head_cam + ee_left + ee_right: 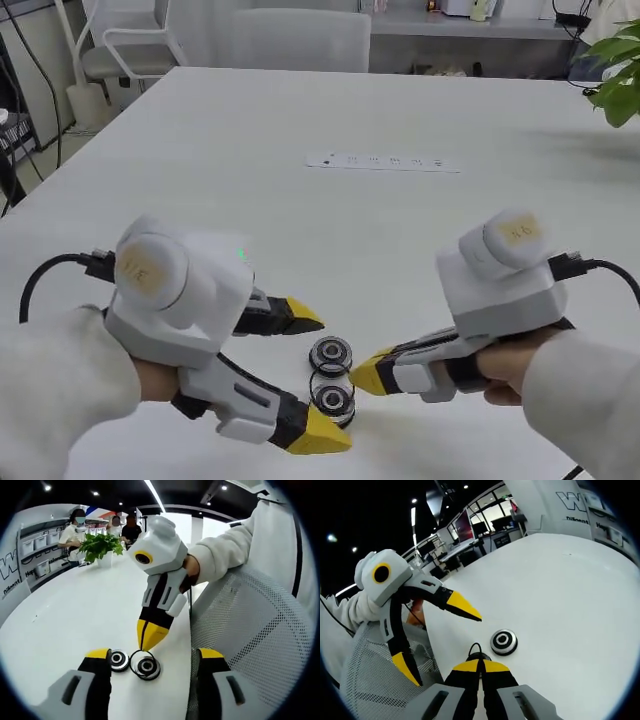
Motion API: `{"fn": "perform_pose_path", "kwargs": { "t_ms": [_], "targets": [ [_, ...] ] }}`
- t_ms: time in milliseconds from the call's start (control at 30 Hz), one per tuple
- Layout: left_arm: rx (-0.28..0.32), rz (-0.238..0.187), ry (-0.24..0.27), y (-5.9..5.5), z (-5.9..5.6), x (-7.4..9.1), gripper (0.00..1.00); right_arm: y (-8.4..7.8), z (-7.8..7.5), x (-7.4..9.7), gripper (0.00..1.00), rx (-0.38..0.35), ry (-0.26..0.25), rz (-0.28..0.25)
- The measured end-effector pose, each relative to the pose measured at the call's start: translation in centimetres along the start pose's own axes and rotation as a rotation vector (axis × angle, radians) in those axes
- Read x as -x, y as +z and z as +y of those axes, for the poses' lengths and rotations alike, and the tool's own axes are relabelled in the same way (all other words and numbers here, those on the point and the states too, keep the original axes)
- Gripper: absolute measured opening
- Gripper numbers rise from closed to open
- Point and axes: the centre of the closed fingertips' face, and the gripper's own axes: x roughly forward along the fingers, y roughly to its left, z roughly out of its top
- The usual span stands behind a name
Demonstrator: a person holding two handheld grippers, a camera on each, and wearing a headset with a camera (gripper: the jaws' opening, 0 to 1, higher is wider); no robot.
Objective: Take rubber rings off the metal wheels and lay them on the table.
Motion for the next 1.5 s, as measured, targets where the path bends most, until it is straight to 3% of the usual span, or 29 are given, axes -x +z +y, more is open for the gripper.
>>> {"fn": "perform_pose_path", "kwargs": {
  "t_ms": [200,533,800,1000,1300,1500],
  "targets": [
    [-0.005,-0.004,0.012,0.1,-0.2,0.9,0.71,0.6,-0.1,0.3,0.00,-0.014,-0.007,-0.027],
    [0.022,-0.048,0.060,0.3,0.1,3.1,0.76,1.1,0.2,0.5,0.00,-0.010,-0.005,-0.049],
    [0.071,-0.058,0.117,-0.8,0.9,4.8,0.81,1.6,0.2,0.8,0.00,-0.015,-0.007,-0.070],
    [0.093,-0.113,0.146,-0.4,1.4,5.8,0.89,1.9,0.2,0.9,0.00,-0.018,-0.004,-0.083],
    [0.173,-0.143,0.197,-2.0,2.4,7.5,0.93,2.1,0.4,1.0,0.00,-0.019,0.004,-0.094],
    [0.203,-0.136,0.199,-3.1,2.6,7.6,0.95,2.2,0.4,1.0,0.00,-0.024,0.006,-0.095]
  ]
}}
